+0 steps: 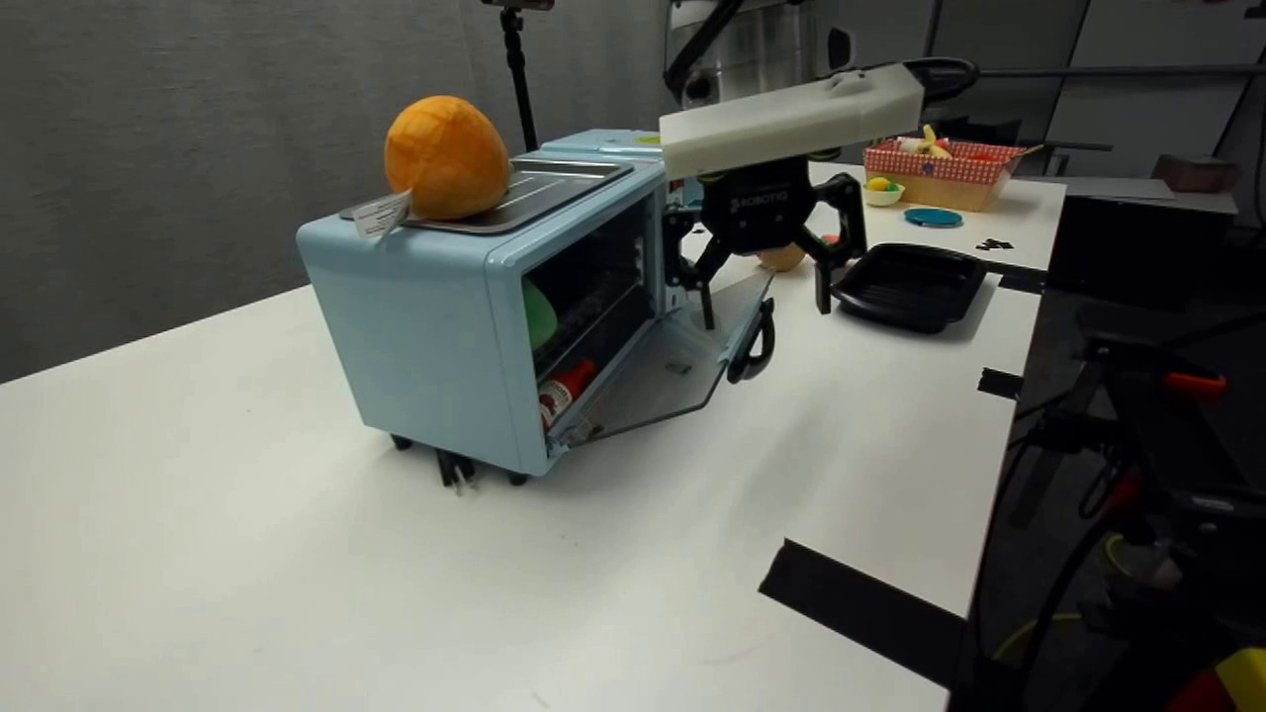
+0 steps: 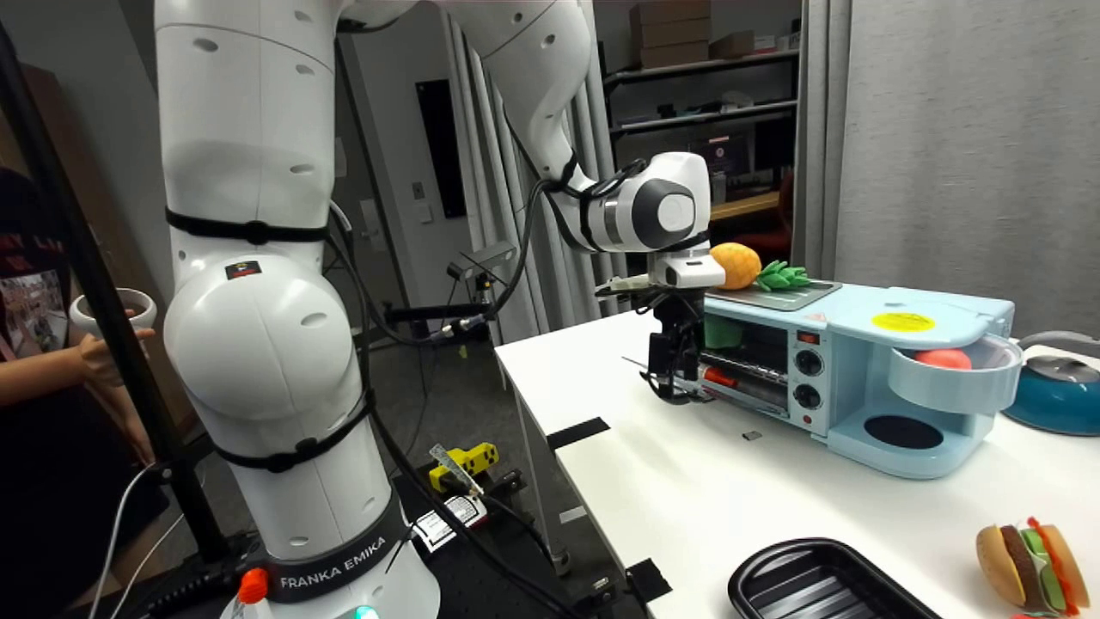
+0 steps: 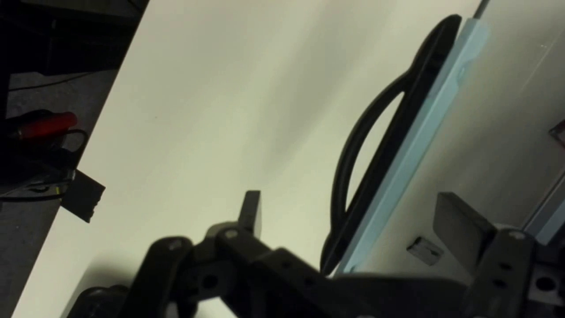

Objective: Open the oven door

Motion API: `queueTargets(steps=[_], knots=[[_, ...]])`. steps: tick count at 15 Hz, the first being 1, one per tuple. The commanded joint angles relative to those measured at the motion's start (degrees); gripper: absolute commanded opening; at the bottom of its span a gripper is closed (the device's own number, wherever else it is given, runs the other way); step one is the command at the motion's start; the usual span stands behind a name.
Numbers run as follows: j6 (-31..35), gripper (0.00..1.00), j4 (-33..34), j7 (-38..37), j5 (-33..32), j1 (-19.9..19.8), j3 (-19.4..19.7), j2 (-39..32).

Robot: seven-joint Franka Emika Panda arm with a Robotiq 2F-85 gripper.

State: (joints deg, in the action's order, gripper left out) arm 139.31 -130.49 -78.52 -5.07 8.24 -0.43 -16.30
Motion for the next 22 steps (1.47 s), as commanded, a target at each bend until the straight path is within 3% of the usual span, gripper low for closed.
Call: queueTargets(steps=[1, 22], knots=[[-1.45, 1.00, 1.23, -0.45, 0.46, 0.90, 0.24, -1.66], [4.28, 1.00, 0.05, 0.15, 2.92, 0.88, 0.91, -7.52]])
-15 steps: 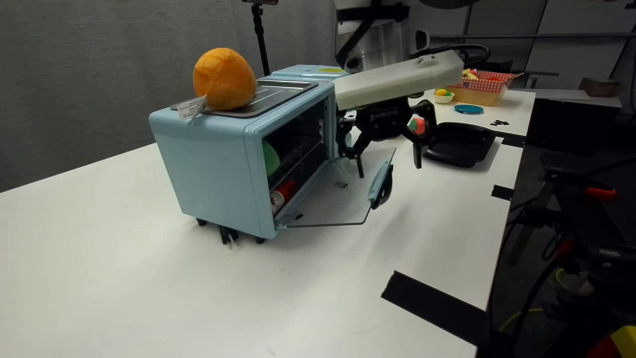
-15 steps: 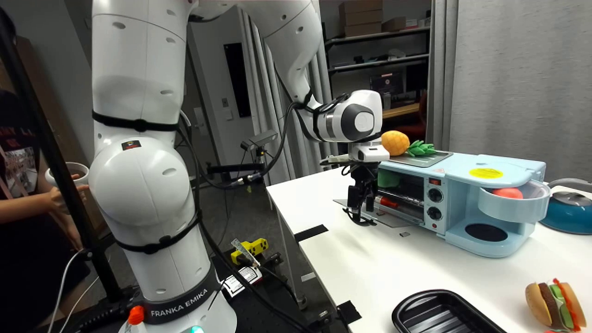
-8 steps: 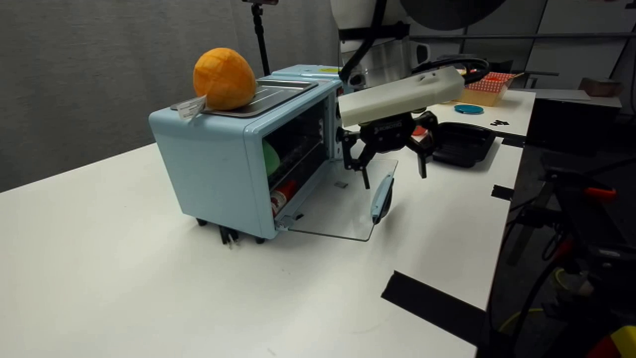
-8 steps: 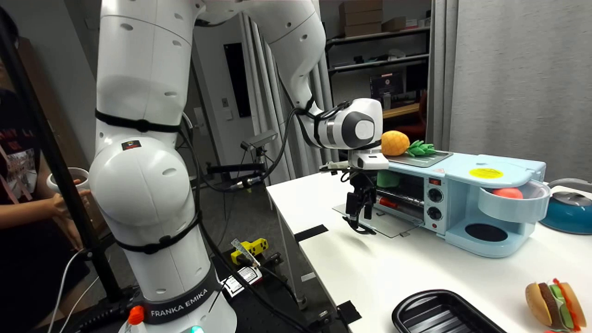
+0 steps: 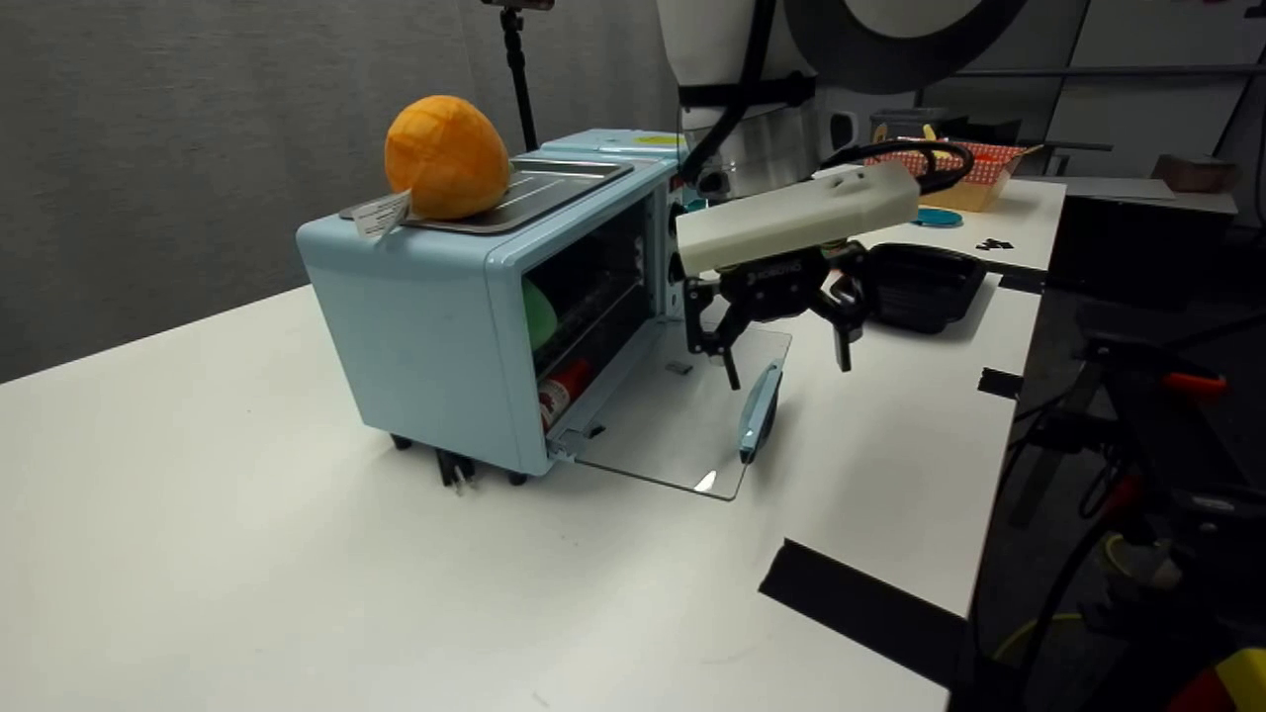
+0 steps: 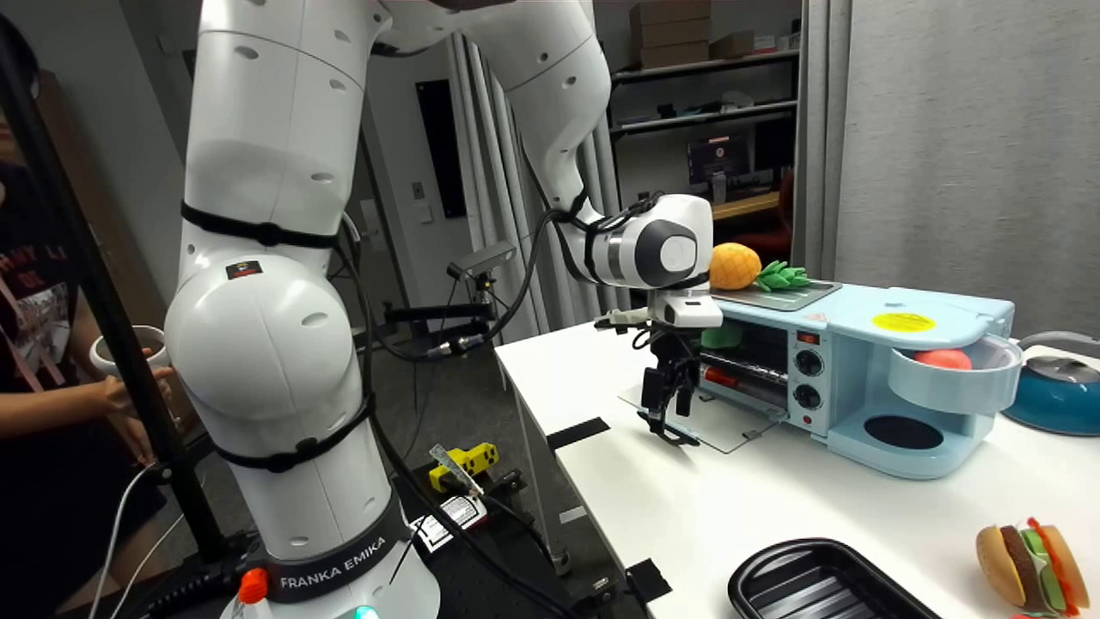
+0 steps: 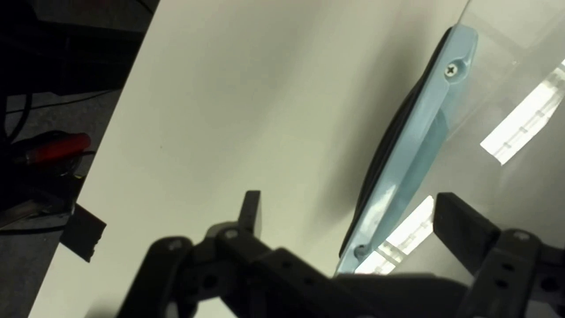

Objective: Open the oven door

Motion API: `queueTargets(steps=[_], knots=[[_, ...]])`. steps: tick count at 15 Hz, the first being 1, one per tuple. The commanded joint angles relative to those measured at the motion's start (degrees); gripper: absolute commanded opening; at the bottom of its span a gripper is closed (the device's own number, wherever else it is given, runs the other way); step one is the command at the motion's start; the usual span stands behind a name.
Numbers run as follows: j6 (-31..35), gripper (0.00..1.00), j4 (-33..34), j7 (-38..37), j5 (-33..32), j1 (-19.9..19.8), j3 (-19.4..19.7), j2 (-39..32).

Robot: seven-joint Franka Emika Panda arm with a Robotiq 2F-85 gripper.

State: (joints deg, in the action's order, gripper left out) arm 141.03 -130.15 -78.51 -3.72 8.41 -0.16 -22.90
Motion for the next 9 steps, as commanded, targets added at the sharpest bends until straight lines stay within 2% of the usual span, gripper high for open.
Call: queueTargets(steps=[1, 9], knots=[[2.96, 1.00, -0.44, 0.16, 1.73, 0.72, 0.65, -1.01], [3.06, 1.00, -1.31, 0.45, 2.28, 0.68, 1.23, 0.08]])
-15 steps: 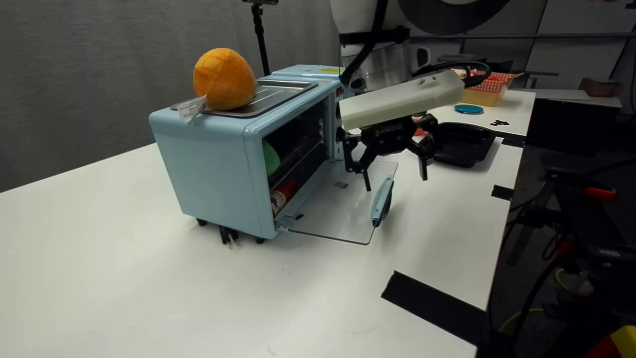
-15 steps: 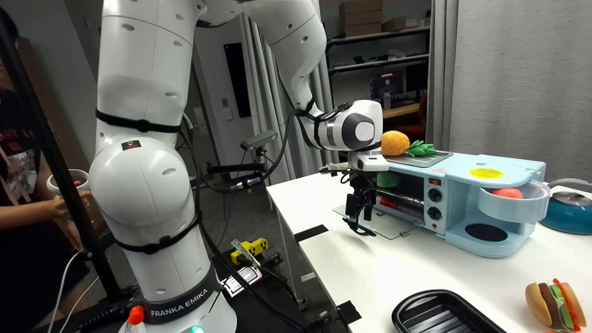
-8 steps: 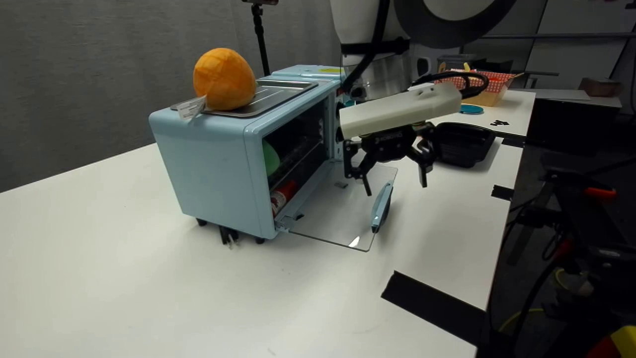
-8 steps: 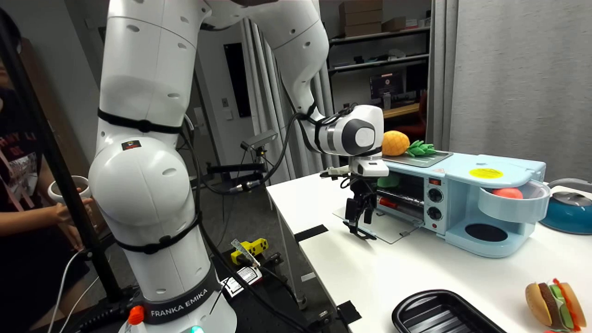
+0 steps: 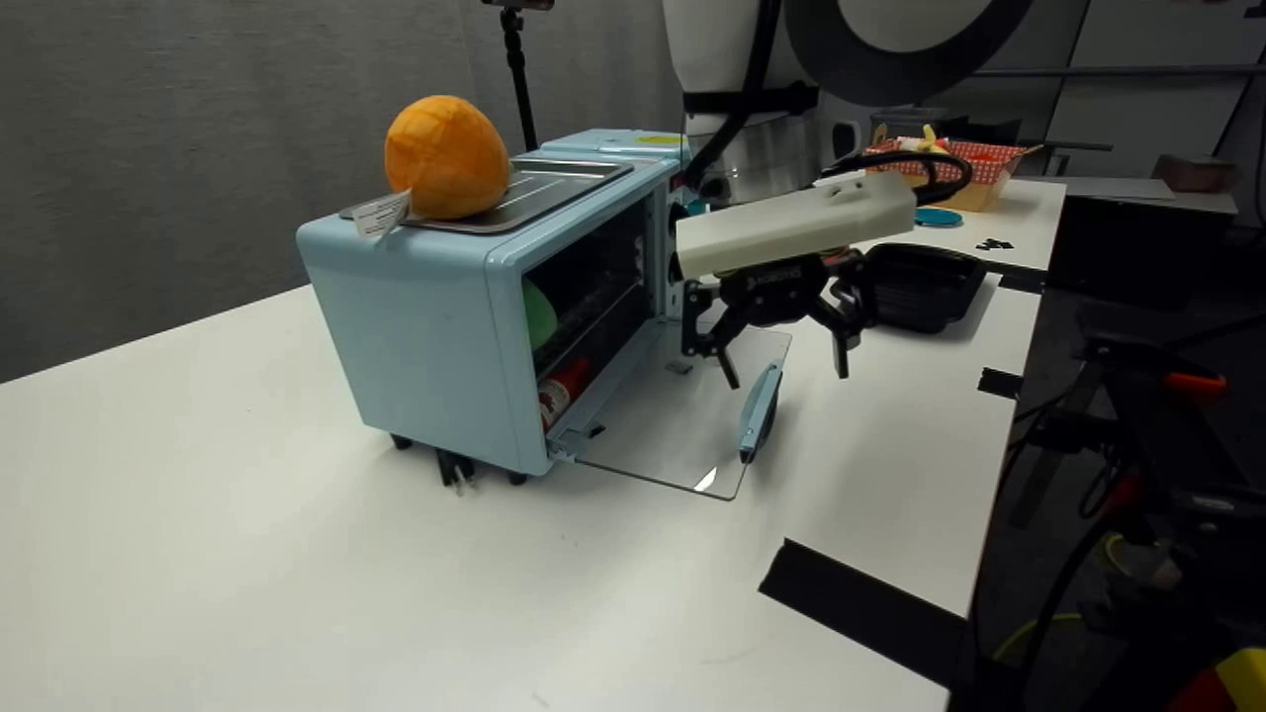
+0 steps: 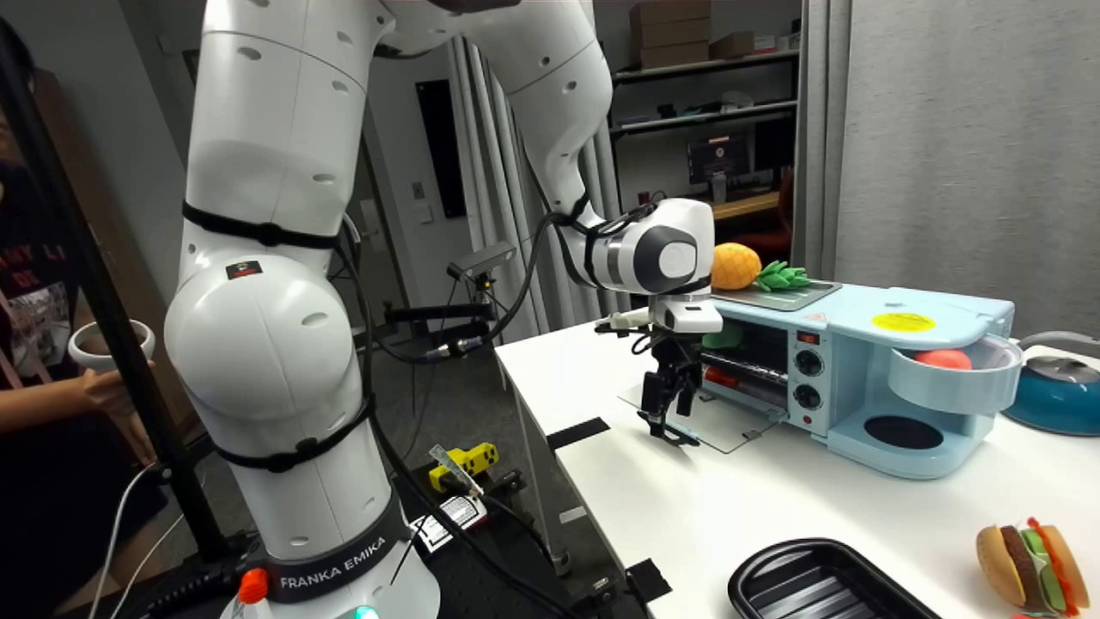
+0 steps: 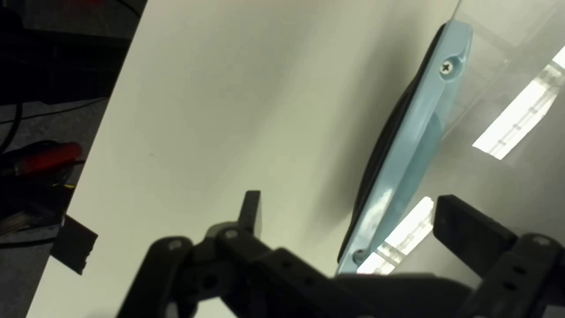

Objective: Open the oven door

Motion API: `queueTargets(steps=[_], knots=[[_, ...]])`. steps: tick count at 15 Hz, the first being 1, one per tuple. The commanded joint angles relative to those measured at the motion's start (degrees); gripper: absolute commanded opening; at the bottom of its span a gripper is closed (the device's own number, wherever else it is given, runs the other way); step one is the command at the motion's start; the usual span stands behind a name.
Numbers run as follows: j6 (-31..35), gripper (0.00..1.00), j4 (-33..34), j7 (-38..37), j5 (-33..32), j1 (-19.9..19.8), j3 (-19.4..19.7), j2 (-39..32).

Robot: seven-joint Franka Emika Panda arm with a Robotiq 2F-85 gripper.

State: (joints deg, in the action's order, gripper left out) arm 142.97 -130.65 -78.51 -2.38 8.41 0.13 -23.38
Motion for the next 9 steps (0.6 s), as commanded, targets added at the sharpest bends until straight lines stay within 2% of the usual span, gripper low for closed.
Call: queueTargets(steps=[1, 5, 9], knots=[[0.41, 1.00, -0.39, 1.57, 1.09, 0.40, 0.63, 0.54], [-0.96, 1.00, 1.10, 9.40, 1.34, -0.59, -0.88, 0.01], [-0.93, 1.00, 2.09, 21.72, 3.12, -1.58, -2.41, -0.31]])
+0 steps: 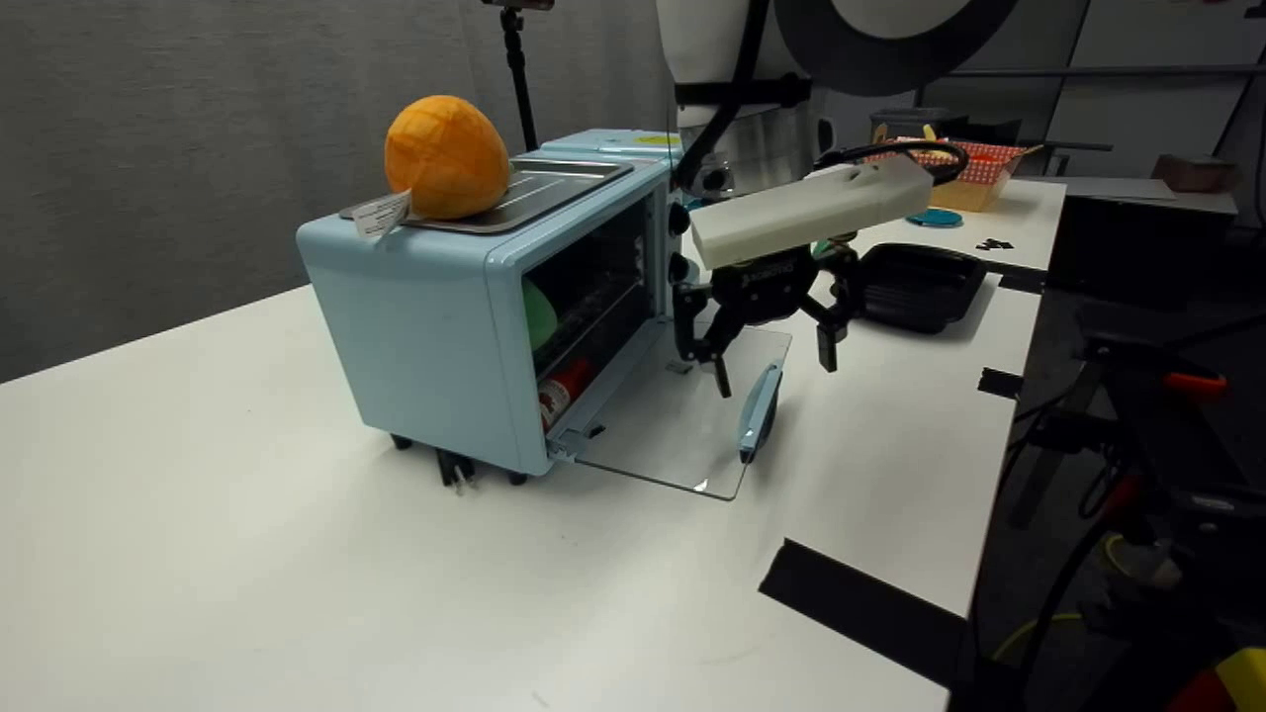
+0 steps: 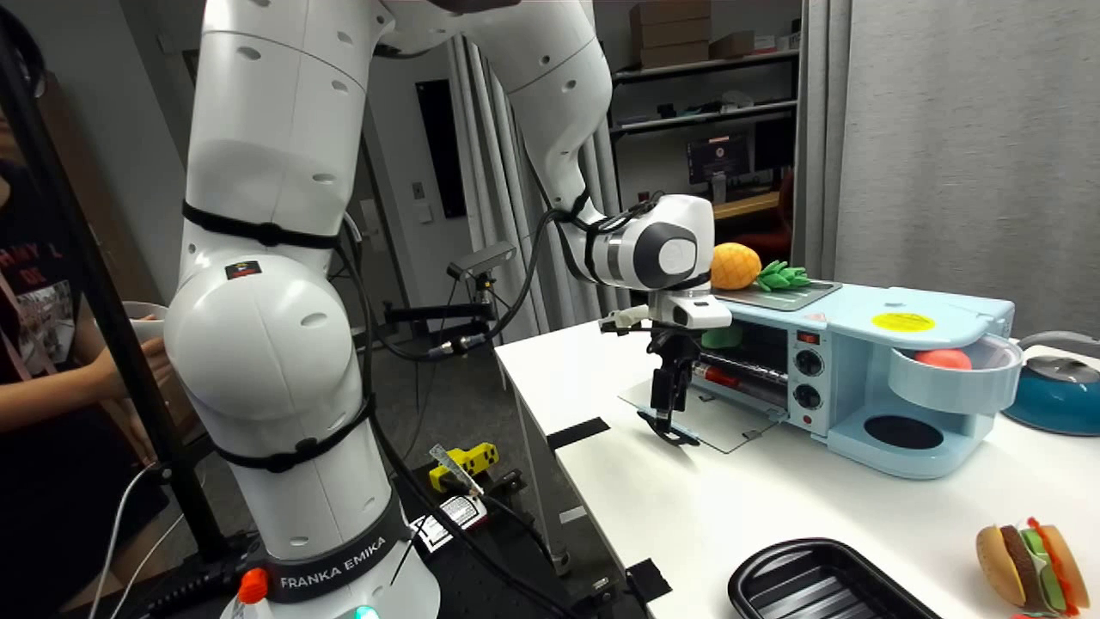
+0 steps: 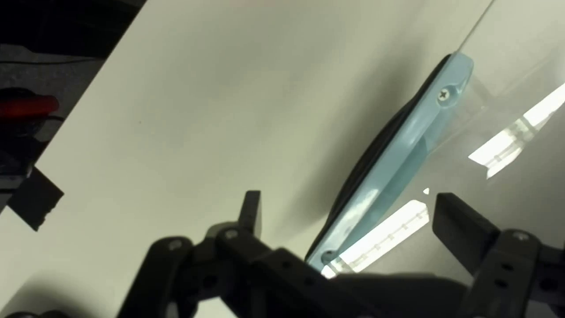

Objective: Open the oven door

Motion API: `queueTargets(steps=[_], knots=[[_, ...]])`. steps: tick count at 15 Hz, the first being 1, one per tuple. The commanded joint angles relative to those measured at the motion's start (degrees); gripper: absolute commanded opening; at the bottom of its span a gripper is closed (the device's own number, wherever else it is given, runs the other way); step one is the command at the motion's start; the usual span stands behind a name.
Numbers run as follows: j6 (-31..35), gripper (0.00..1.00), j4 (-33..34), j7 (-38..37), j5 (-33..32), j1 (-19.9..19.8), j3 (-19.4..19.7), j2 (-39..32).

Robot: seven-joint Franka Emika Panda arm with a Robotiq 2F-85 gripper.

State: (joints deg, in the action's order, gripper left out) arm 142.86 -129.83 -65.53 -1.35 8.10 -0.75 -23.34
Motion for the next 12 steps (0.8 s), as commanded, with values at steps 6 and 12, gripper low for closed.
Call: queueTargets(steps=[6, 12], knots=[[-1.27, 1.00, 2.63, 20.89, 1.77, -0.45, -0.60, -0.71], [0.27, 1.00, 2.85, 27.25, -0.34, 0.70, 0.87, -1.70]])
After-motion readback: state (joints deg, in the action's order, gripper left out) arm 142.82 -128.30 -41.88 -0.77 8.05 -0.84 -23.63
